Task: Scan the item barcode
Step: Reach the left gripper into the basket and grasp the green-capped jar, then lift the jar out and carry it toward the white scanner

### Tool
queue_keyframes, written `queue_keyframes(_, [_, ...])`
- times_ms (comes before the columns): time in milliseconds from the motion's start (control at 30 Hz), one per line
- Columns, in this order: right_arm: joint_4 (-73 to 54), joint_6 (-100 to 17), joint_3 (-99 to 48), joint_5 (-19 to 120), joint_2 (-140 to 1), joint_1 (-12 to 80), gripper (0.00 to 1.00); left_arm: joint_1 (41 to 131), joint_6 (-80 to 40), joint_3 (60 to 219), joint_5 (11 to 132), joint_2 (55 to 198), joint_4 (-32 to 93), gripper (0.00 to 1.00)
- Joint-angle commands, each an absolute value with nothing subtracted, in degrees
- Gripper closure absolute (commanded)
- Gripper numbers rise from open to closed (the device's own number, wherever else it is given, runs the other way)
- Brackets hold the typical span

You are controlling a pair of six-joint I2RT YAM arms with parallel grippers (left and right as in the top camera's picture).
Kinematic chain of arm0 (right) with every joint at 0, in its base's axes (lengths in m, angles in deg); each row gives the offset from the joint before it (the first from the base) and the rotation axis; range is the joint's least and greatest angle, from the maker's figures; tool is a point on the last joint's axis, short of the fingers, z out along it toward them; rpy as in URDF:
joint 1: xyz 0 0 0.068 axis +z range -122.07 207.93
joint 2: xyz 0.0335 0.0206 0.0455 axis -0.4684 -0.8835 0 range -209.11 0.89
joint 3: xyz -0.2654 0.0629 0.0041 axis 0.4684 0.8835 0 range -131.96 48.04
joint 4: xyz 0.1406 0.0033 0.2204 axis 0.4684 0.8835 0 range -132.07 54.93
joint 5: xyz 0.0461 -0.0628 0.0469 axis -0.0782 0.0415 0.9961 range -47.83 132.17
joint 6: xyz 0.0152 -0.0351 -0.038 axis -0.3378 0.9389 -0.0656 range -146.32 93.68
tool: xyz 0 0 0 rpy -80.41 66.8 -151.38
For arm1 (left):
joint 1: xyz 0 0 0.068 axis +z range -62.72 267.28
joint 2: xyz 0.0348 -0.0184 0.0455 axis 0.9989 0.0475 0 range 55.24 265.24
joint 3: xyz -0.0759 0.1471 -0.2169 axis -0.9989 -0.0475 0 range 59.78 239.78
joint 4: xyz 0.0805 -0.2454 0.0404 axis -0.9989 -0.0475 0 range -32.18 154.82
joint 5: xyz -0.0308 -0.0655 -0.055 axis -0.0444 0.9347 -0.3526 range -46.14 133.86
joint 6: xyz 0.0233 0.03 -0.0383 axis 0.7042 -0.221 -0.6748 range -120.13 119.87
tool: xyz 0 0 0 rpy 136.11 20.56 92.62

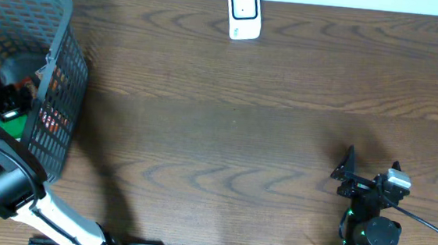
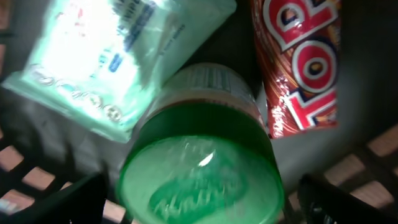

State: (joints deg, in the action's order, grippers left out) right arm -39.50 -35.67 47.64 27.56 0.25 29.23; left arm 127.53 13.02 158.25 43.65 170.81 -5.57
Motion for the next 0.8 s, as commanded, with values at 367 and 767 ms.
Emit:
queue_keyframes(367, [-39.28, -34.81, 47.73, 27.47, 0.40, 29.06, 0.01, 127.38, 14.66, 147.74, 42.73, 171.20, 3.61, 0.14])
queue_keyframes(767, [-39.28, -34.81, 47.73, 27.47, 0.40, 29.06, 0.01, 127.38, 12.69, 150.58, 40.13, 168.19, 2.19, 0.34])
